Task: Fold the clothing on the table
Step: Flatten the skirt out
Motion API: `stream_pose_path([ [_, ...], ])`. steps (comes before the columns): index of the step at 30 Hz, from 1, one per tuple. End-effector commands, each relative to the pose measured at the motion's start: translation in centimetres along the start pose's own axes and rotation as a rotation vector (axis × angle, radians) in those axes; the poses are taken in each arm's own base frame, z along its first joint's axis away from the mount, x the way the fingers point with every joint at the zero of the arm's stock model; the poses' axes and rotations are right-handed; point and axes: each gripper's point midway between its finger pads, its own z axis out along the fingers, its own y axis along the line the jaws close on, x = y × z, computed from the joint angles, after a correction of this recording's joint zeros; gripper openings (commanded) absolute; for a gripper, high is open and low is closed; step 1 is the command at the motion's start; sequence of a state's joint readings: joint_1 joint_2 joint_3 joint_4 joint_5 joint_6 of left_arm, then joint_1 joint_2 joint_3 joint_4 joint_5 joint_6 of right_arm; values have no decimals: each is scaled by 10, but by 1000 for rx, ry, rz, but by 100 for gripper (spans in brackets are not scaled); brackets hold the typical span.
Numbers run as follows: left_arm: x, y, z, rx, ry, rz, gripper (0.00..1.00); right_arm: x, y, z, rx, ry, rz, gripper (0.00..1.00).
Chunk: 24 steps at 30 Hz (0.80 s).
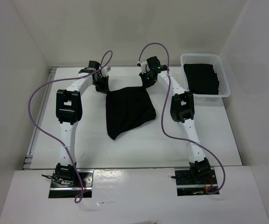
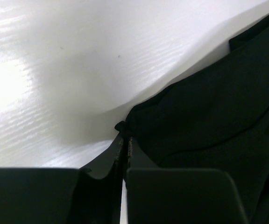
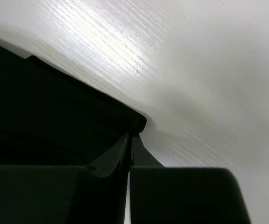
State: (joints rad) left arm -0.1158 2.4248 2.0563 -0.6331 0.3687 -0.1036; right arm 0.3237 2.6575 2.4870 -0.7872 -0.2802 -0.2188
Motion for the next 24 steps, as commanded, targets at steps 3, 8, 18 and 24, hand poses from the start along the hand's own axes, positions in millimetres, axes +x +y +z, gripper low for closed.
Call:
stream_pose_path([
  [3,-55,-31,-80,-28,-146,113,0,-85,8,-111,65,-206,-70,0],
  [8,-83,-55,-146,-50,-258,191,0,-109,26,-177,68,-299,-119,0],
  [18,-85,-121,-254,-46,-413,341,0,-111,64,-296,100,-446,-204,0],
  [24,-66,-149,-300,-41,-490,410,0,-96,82,-339,96,-487,-255,0],
])
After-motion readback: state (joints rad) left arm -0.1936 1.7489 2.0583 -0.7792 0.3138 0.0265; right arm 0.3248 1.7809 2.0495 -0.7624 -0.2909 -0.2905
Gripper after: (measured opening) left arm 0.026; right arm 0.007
